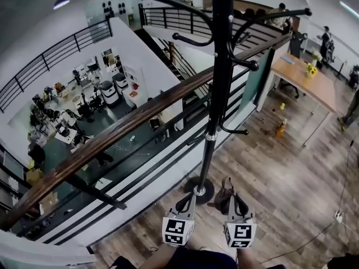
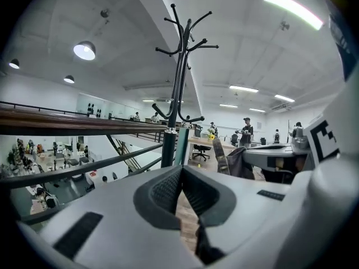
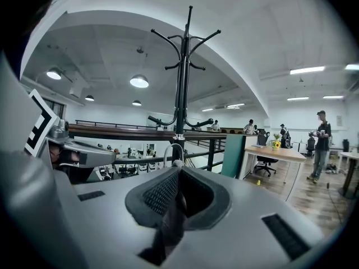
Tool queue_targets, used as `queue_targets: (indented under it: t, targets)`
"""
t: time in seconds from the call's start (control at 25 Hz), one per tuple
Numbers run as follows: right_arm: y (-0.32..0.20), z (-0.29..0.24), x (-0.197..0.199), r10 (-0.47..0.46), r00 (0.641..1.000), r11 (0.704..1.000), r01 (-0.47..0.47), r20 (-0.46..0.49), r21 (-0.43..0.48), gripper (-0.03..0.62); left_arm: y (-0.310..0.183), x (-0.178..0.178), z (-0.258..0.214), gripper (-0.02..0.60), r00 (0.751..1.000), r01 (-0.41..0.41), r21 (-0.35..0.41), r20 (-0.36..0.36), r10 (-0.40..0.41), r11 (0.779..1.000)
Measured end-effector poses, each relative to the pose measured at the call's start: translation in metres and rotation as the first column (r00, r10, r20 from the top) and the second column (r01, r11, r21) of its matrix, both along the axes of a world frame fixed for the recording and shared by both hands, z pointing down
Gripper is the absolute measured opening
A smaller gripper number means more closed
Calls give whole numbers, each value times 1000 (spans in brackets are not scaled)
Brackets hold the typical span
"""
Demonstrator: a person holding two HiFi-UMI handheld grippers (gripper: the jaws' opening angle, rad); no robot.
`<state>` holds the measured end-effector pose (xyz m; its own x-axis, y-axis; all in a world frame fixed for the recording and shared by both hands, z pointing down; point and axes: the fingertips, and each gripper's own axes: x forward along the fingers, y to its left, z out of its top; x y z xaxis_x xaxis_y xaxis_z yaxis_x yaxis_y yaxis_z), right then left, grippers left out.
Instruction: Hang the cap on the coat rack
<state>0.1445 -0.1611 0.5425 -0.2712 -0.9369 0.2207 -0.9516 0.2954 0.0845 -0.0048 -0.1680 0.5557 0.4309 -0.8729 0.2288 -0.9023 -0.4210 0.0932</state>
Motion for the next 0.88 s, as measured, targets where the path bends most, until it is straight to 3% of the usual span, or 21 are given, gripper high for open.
queue_targets:
  t: [0.2, 0.36, 0.6, 0.88]
  targets:
    - [-33, -12, -10, 72, 997, 997, -72, 1, 14, 26, -44, -13, -10, 3, 998, -64, 9, -4, 64, 998]
    - [-49, -21, -24, 86, 995, 996, -86, 57, 7, 26, -68, -20, -14, 3, 993, -120, 12, -5, 120, 993]
    - [-62, -37, -32, 150, 989, 988, -151, 11, 42, 26, -87, -27, -11, 3, 984, -176, -14, -8, 176, 984]
    - [-63, -73, -32, 124, 992, 987, -122, -14, 107, 26, -98, -40, -4, 3, 990, -141, -87, -14, 140, 986]
